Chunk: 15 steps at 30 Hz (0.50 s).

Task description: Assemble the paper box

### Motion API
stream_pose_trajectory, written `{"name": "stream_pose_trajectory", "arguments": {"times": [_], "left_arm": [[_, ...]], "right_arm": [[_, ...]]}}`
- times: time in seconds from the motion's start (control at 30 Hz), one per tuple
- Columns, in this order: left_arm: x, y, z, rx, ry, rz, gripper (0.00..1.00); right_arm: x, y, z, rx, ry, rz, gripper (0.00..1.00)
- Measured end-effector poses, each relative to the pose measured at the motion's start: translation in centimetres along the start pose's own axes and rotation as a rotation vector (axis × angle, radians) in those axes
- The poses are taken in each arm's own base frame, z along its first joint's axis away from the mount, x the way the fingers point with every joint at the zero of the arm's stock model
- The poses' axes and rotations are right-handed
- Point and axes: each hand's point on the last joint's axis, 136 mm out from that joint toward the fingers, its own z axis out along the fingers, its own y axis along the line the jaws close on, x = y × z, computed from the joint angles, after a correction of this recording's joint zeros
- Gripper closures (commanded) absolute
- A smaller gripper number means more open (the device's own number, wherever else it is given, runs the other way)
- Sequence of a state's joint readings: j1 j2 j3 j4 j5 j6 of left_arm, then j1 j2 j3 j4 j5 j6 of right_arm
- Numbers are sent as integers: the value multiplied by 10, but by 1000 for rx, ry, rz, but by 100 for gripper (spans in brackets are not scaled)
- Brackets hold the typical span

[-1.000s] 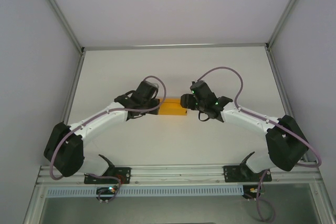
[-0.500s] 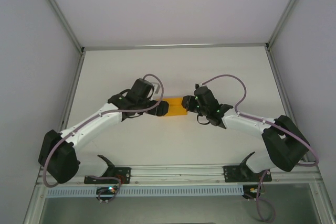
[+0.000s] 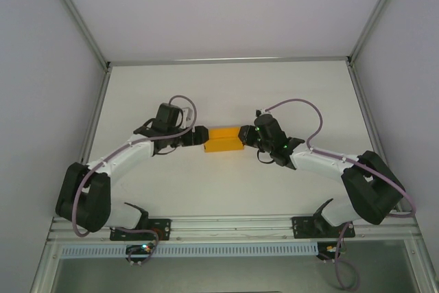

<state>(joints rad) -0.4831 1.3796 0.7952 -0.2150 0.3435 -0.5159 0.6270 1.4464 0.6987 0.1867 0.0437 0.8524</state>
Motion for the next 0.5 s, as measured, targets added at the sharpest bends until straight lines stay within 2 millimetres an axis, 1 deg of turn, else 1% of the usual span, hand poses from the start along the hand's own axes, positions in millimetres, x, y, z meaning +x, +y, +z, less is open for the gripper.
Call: {"name": "stream_pose_trajectory", "arguments": {"times": [0.07, 0.17, 0.3, 0.4, 0.43, 0.5], "left_arm": [[1, -2, 3, 43, -10, -4, 40], [-1, -8, 6, 110, -27, -9, 52], [-6, -14, 9, 194, -44, -19, 70], [-7, -17, 10, 232, -60, -20, 87], [-7, -18, 10, 241, -65, -22, 90], [-8, -18, 10, 250, -73, -28, 91]], "right_arm": [[-1, 0, 1, -2, -3, 1, 83], [-2, -1, 2, -6, -9, 4, 87], [-3, -4, 3, -32, -15, 11, 94], [-4, -6, 4, -62, -23, 15, 100], [-4, -5, 4, -76, -26, 15, 100], [-3, -4, 3, -99, -27, 11, 100]]}}
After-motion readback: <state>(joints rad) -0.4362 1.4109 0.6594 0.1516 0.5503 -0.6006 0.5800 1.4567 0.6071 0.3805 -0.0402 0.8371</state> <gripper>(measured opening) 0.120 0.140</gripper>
